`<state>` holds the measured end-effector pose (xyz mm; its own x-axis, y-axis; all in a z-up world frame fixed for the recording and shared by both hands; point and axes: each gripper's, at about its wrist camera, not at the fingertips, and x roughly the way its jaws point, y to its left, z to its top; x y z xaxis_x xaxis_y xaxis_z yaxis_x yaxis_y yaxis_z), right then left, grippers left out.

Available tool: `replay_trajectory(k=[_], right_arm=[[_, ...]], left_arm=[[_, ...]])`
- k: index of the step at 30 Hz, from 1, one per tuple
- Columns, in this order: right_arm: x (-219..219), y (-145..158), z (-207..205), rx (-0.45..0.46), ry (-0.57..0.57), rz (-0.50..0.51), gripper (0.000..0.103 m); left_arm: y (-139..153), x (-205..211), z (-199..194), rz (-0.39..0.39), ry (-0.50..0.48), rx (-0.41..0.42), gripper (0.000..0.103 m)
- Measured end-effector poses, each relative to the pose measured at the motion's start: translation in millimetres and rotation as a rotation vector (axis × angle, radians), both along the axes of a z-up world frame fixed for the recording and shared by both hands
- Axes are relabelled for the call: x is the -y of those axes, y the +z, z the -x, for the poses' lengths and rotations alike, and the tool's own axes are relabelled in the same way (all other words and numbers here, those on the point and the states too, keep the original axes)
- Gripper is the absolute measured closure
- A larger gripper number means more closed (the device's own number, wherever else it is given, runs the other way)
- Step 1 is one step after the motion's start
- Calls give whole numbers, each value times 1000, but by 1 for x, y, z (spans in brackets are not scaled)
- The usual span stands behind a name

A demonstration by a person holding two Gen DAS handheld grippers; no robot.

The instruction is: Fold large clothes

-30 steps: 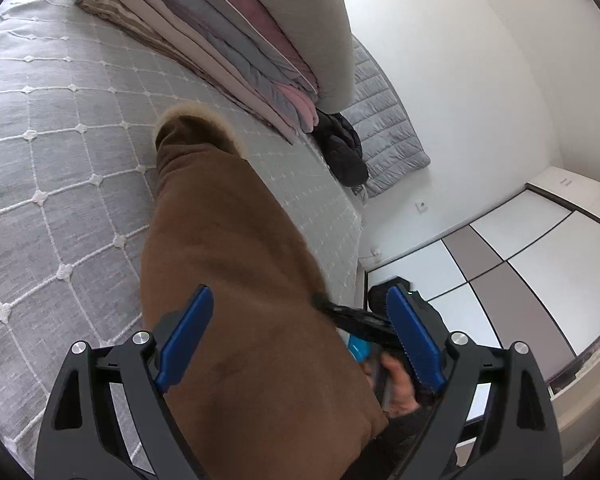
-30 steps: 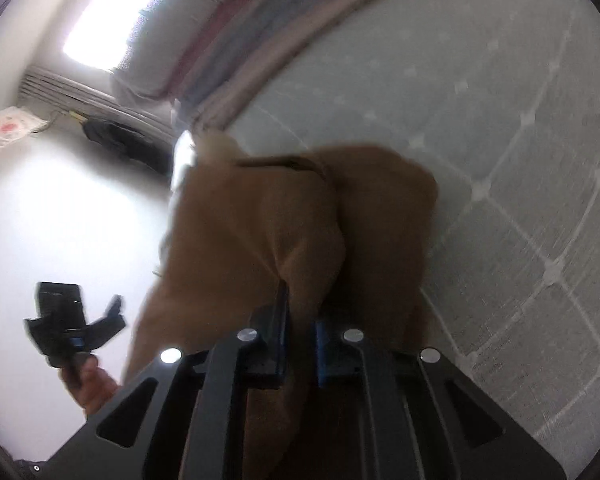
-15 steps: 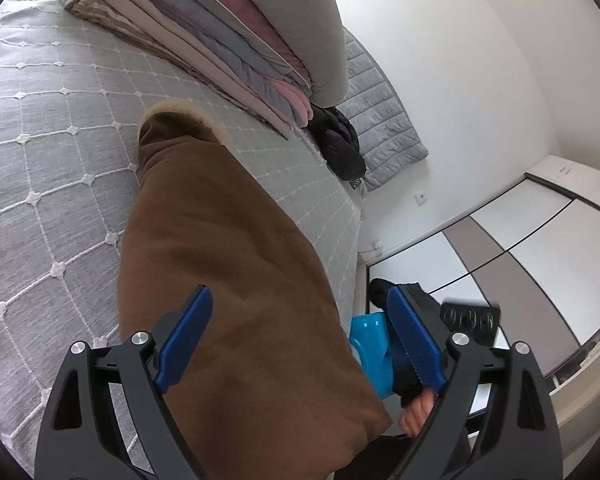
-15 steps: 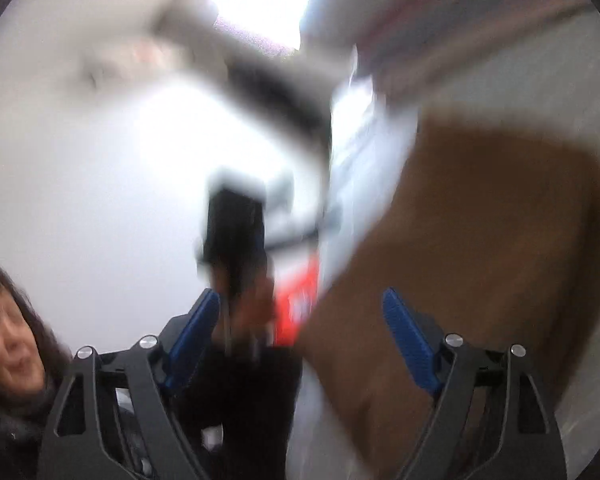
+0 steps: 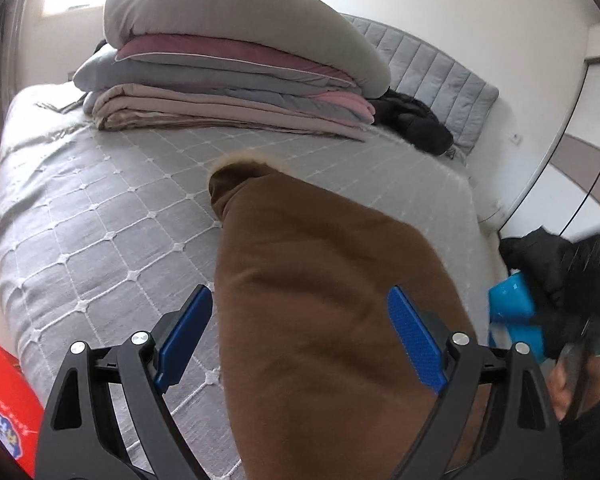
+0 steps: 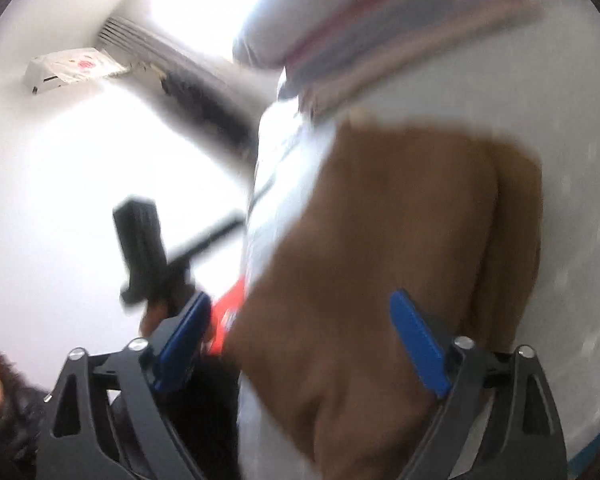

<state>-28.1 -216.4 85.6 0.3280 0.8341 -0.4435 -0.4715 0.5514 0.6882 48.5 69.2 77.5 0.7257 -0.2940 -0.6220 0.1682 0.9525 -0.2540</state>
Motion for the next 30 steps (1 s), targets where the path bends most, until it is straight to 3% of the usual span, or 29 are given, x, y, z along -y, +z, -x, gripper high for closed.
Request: replay_trajectory(k=[2,6,8,9,11,12,16,20,22,25,28,29,30], right_arm=[[-20,12,-15,64,-34,47,11],[-43,5,-50,64,-56,141,11],[-45,-27,-74,-9,-129,285,12],[-39,-47,-83,-67,-136,301,11],[-18,-85,-92,-164,-116,194,11],[-11,-86,-94,-180,-122,141,11],[-2,-73,-92,-165,-106,122,11],[4,-38,-80,6,-129,62,11],[2,-16,-84,93,-157,84,11],[-10,-1,-99,118,-154,121,7],[-22,-32,-128,-8,-165,306,7],[-25,-64,-141,-89,-156,380,7],[-26,-84,-147,-128,-138,390,7]], left_arm=[[1,4,0,-26,8,4,17],[3,13,2,-74,15,20,17],[4,17,3,-100,9,33,17],[4,20,4,-113,8,39,17],[4,24,7,-143,5,54,17],[4,26,9,-153,1,59,17],[5,32,13,-169,-14,66,17],[5,39,17,-209,-16,86,17],[5,42,18,-214,-21,88,17],[3,48,19,-226,-34,85,17],[-1,53,19,-256,-42,80,17],[-1,54,18,-260,-42,79,17],[-1,55,18,-263,-43,79,17]])
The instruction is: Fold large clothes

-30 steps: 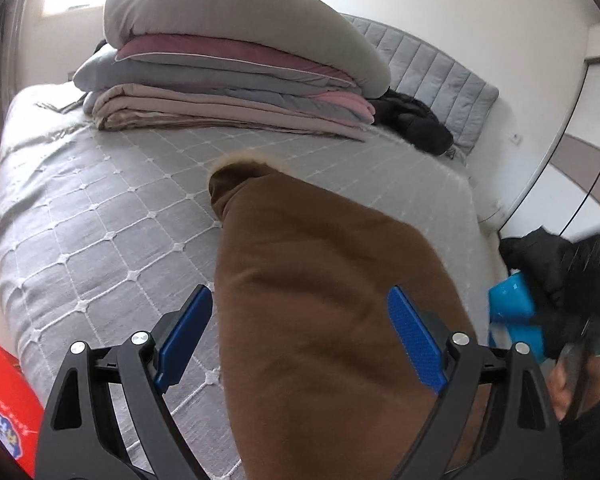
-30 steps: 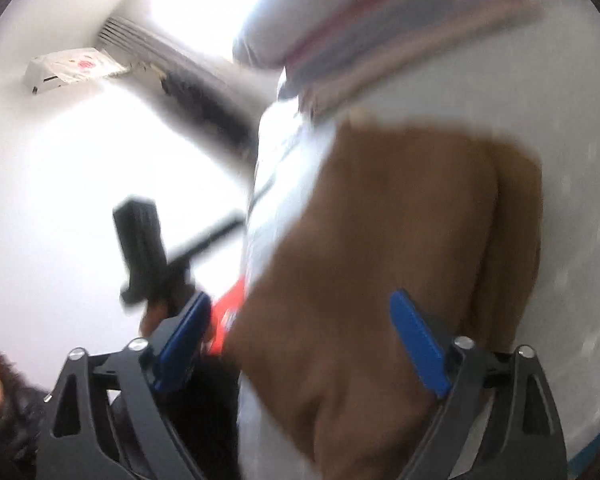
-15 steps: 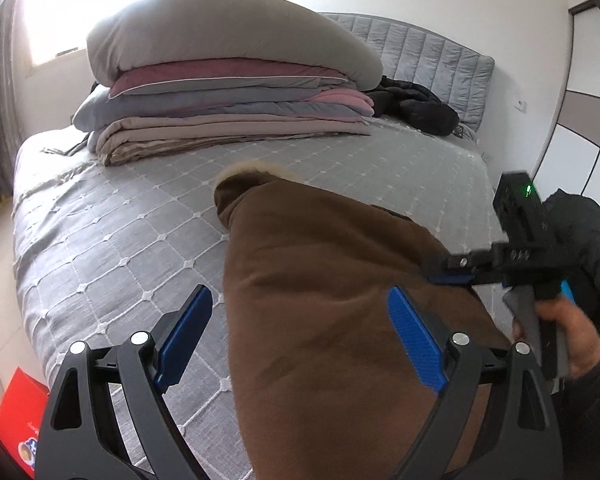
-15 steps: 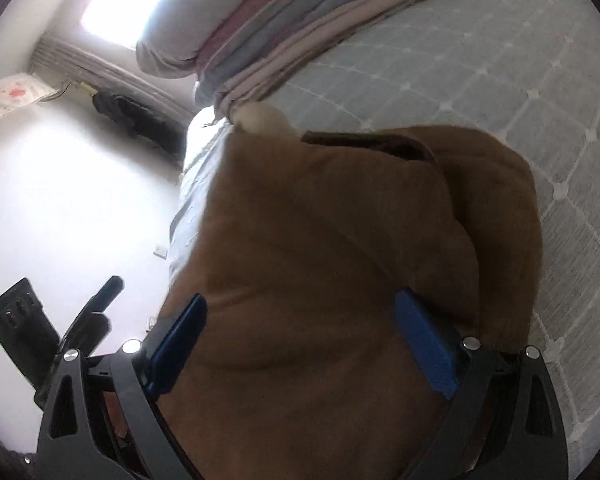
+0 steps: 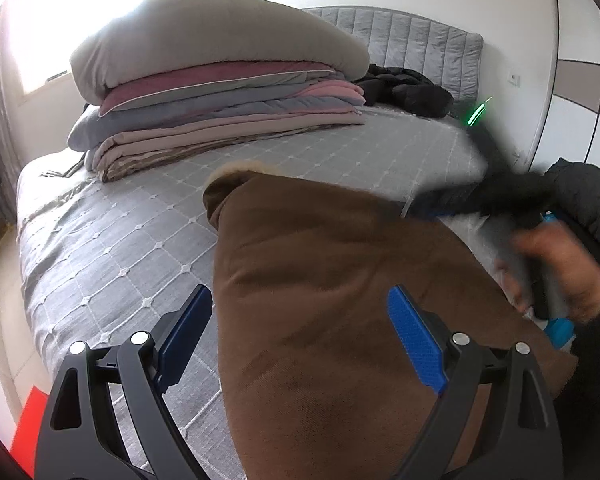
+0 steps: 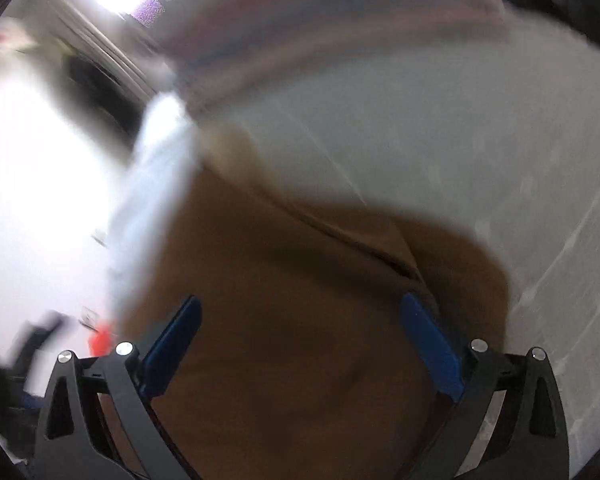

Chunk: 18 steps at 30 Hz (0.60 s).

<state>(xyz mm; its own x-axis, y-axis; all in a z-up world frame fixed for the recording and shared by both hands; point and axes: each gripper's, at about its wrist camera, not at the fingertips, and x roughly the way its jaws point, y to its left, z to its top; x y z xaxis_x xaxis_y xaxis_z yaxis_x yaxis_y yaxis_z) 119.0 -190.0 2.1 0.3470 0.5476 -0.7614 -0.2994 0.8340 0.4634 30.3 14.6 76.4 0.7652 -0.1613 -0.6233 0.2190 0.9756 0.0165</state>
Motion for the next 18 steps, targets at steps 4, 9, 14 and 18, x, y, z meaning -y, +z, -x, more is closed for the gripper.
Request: replay_trajectory(k=[4,9,14,18], right_arm=[[6,2,-1,11,-11,12,7],[17,24,13,128,-27,-92,7],[30,-4,-6,-3,-103,19,7],[37,-13,-13,-57,-85,-13,7]], left_arm=[[0,-1,1,-2,-2,3,17],[1,-10,2,7,10,-3,17],[0,-35,-6,116,64,-51,17],[-6,-53,-16,201,109,-114,17]])
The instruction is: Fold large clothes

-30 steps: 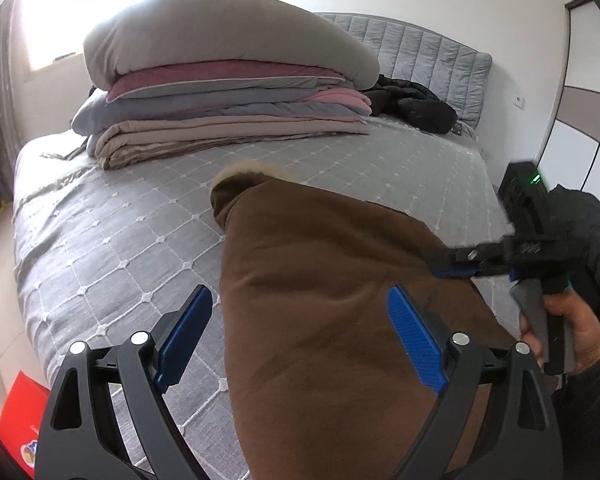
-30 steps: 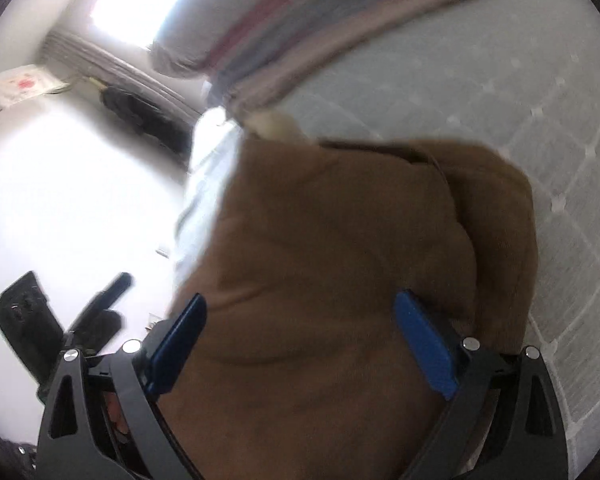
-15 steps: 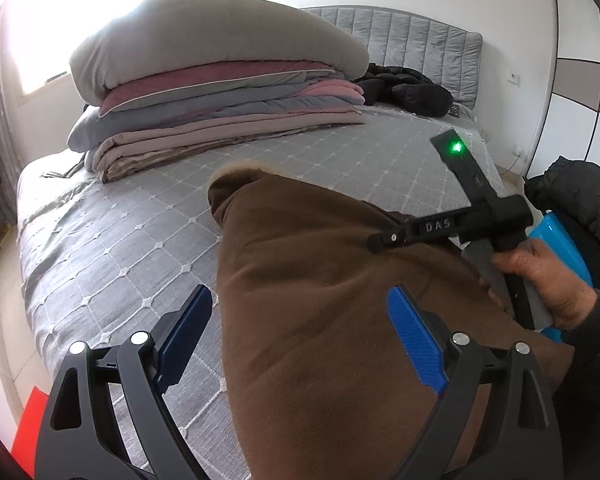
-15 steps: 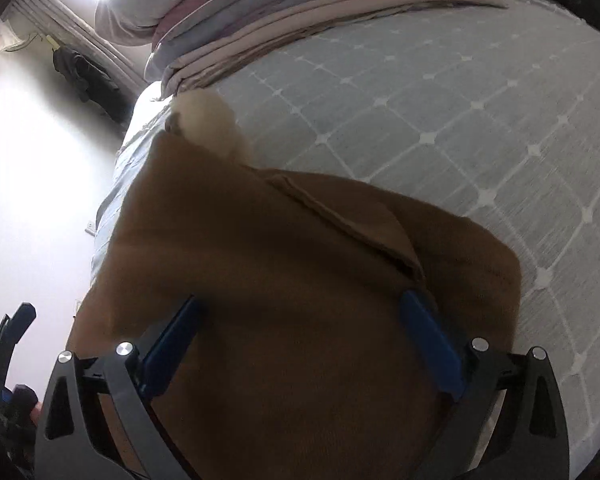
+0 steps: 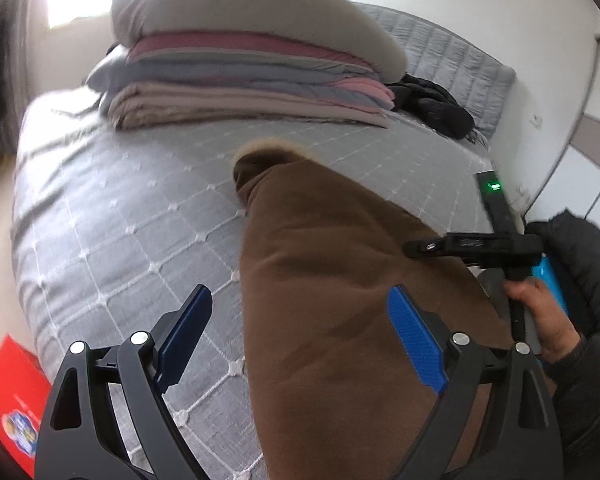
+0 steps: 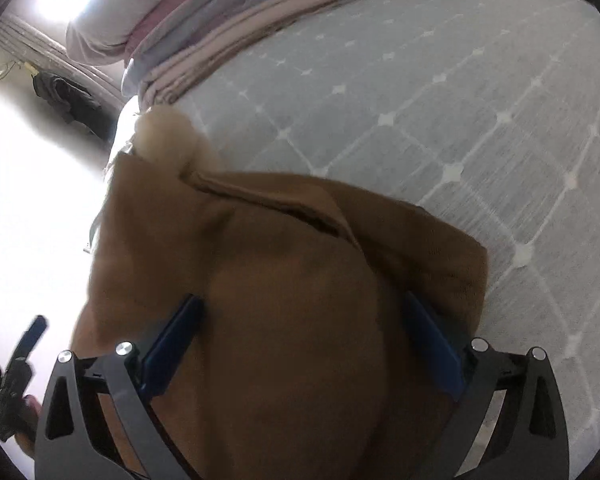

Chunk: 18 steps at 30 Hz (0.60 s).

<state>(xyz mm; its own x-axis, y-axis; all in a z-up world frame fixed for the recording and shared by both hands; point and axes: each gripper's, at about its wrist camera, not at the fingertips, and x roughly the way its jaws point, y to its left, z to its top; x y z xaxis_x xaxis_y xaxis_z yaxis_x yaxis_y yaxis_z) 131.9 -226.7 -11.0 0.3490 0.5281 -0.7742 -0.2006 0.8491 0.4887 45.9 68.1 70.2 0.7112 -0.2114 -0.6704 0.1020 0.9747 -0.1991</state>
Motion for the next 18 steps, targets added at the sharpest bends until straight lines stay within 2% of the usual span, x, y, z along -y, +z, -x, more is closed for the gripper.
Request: replay_trajectory(k=[2,5,7,10,12,14,15,16,18], right_arm=[[8,27,15,72,8,-36,7],[14,56,41,114,63,-136,7],[5,75,62,141,155,-155,7],[-17,93,112,156,380,-151,7],[-28,87,144,124,468,-127,7],[-31,69,171,77,497,-51,7],[-31,56,179,46,489,10,7],[-33,30,190,-7,473,143,7],[-36,11,205,4,472,232,7]], left_arm=[[-2,-9,-3,36,18,-16,17],[-1,-19,-4,62,35,-17,17],[0,-25,-3,69,46,-15,17],[2,-31,-5,74,51,-12,17],[4,-35,-5,82,61,-9,17],[5,-39,-5,99,67,-10,17],[5,-40,-6,111,67,-11,17],[5,-41,-6,118,68,-13,17],[4,-43,-7,129,72,-17,17]])
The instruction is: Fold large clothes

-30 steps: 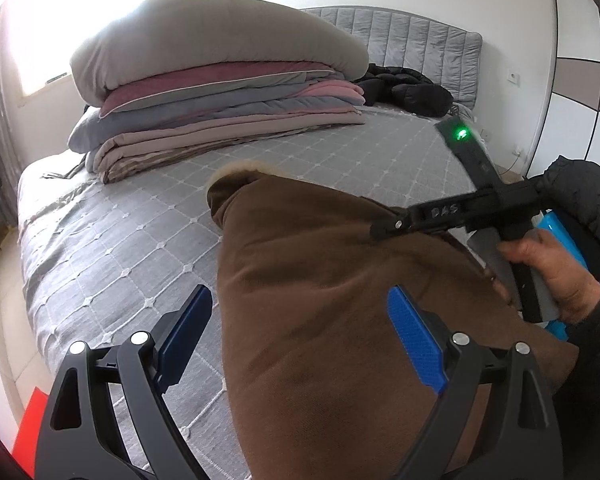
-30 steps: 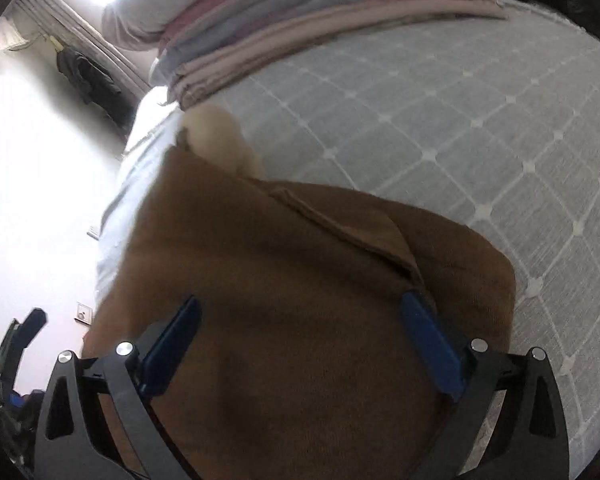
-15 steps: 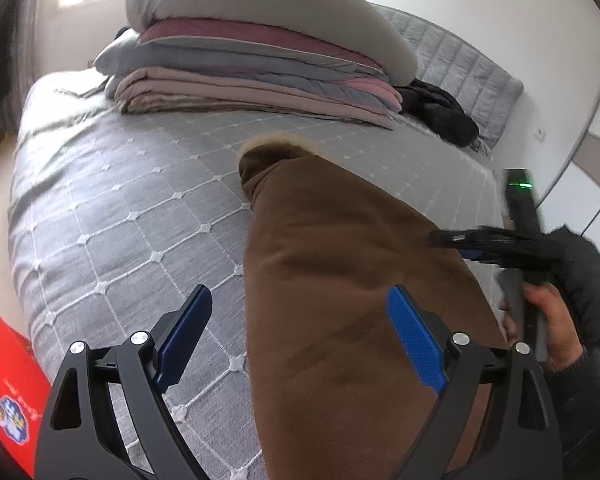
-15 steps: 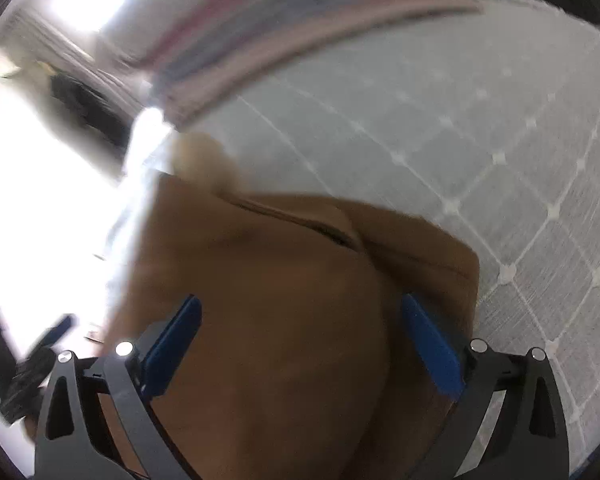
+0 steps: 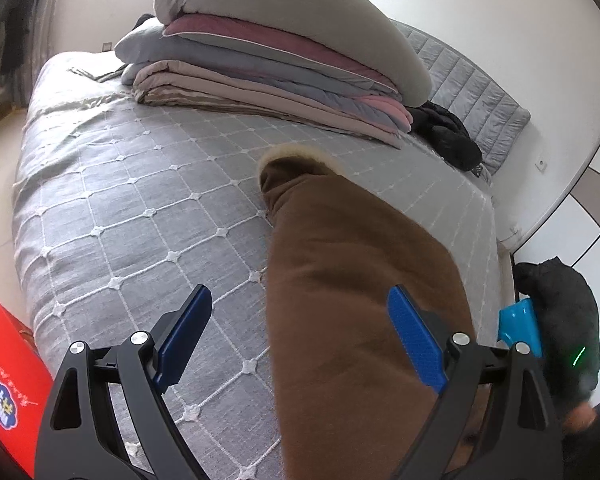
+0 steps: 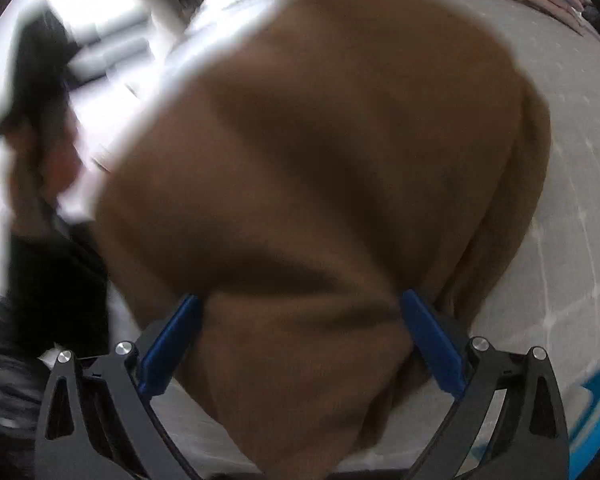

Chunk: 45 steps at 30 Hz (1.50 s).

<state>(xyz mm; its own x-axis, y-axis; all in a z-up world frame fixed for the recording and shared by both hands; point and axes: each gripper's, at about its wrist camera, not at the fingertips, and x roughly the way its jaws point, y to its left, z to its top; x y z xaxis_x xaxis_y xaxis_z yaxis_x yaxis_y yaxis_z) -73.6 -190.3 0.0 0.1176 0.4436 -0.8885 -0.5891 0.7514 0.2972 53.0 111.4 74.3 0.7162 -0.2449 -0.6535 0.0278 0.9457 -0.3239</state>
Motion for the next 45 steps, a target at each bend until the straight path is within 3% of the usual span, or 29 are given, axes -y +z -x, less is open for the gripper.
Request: replay_trajectory(k=[3,6,8,11,12,13,14,15,18,21,25,26,29,31,34,35,37,38,40,42,43,45], right_arm=[[7,11,8,22,-42,-23,7],[23,31,16,10,-114,-168,7],[26,51,30,21,-107,-327,7],[30,56,39,28,-145,-373,7],[33,49,31,3,-166,-357,7],[31,39,26,-24,-207,-286,7],[32,23,17,-19,-253,-140,7],[33,9,7,-39,-263,-100,7],[62,4,10,-107,-366,-255,7],[80,29,19,-82,-411,-405,7],[79,52,40,-91,-325,-665,7],[74,48,43,-107,-307,-658,7],[62,7,33,-172,-362,-443,7],[65,-7,32,-187,-416,-396,7],[67,27,51,-41,-435,-449,7],[60,50,67,54,-403,-480,7],[49,75,86,150,-348,-521,7],[33,85,100,220,-317,-500,7],[0,85,116,273,-248,-425,7],[-32,88,136,488,-230,-240,7],[-32,86,138,523,-272,-208,7],[-16,77,129,499,-373,-231,7]], left_arm=[[-2,-2,-3,-2,7,-7,17],[-5,-8,-3,19,18,-20,17],[-7,-14,-3,61,8,-37,17],[-13,-24,-3,119,0,-66,17],[-15,-26,-2,121,2,-69,17],[-16,-27,-1,118,1,-70,17],[-18,-29,1,109,5,-73,17],[-20,-31,4,104,11,-77,17],[-27,-42,14,122,29,-103,17],[-28,-51,25,143,40,-97,17],[-28,-56,26,149,48,-93,17],[-30,-56,25,151,50,-96,17],[-33,-57,22,143,57,-107,17],[-37,-58,21,143,66,-118,17],[-41,-66,23,153,85,-127,17],[-42,-69,24,161,93,-128,17],[-41,-73,26,179,98,-124,17],[-42,-74,26,185,97,-122,17],[-41,-74,27,194,93,-118,17],[-40,-73,28,197,88,-116,17],[-40,-72,28,196,87,-115,17],[-39,-72,29,190,80,-115,17]])
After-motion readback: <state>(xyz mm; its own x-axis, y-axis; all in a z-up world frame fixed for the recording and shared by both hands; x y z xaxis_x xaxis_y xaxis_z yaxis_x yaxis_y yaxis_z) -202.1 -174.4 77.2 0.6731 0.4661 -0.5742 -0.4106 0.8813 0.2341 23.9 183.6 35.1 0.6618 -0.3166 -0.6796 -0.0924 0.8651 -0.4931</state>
